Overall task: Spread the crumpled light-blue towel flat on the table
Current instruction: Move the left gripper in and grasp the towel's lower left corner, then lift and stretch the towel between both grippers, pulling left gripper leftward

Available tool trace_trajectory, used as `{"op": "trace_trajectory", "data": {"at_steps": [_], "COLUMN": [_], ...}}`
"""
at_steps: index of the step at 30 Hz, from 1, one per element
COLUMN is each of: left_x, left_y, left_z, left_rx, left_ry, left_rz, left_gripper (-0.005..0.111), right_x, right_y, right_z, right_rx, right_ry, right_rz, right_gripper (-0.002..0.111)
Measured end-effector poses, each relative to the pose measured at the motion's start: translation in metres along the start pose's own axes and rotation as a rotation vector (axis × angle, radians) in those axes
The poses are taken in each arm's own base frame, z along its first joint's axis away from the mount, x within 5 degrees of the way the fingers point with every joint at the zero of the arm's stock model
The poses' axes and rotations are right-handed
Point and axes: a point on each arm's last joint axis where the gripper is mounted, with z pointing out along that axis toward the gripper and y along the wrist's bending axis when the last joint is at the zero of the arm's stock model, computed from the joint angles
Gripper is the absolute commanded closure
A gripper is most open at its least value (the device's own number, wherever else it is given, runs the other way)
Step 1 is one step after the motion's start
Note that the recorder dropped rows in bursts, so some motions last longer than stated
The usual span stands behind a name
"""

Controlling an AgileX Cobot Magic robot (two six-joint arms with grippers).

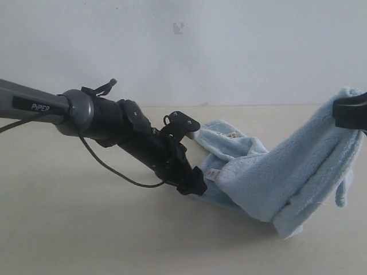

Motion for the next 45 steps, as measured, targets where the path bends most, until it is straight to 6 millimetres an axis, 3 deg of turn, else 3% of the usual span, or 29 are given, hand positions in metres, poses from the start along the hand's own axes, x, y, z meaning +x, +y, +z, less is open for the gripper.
{"op": "trace_trajectory", "data": {"at_steps": [5, 13, 20, 26, 30, 33, 39, 45], "left_x": [0.001, 0.001, 0.001, 0.009, 0.017, 0.011, -0.015, -0.014], "left_y": [0.004, -0.010, -0.019, -0.010, -0.002, -0.002, -0.015, -0.035], "left_z": [0.004, 0.011, 0.010, -0.014, -0.037, -0.065, -0.143, -0.210], "left_rx": [-0.041, -0.056, -0.107, -0.213, -0.226, -0.239, -0.301, -0.337], "left_ry": [0.021, 0.096, 0.182, 0.386, 0.482, 0.486, 0.366, 0.291], "left_rz": [0.022, 0.119, 0.228, 0.244, 0.196, 0.167, 0.132, 0.110], "left_gripper": [0.044, 0.103, 0.103, 0.103, 0.103, 0.103, 0.103, 0.103], "right_x": [0.000, 0.000, 0.000, -0.001, -0.001, -0.001, -0.001, -0.003], "right_y": [0.000, 0.000, 0.000, -0.001, -0.002, -0.003, -0.003, -0.007], "right_z": [0.000, 0.000, 0.000, 0.000, 0.000, 0.000, 0.000, 0.000], "right_rx": [0.000, 0.000, 0.005, 0.011, 0.023, 0.029, 0.038, 0.073], "right_ry": [0.000, 0.000, -0.005, -0.010, -0.011, -0.011, -0.013, -0.035], "right_rz": [0.002, 0.002, 0.002, 0.002, -0.021, -0.033, -0.050, -0.058], "right_gripper": [0.104, 0.104, 0.104, 0.104, 0.104, 0.104, 0.104, 0.104]}}
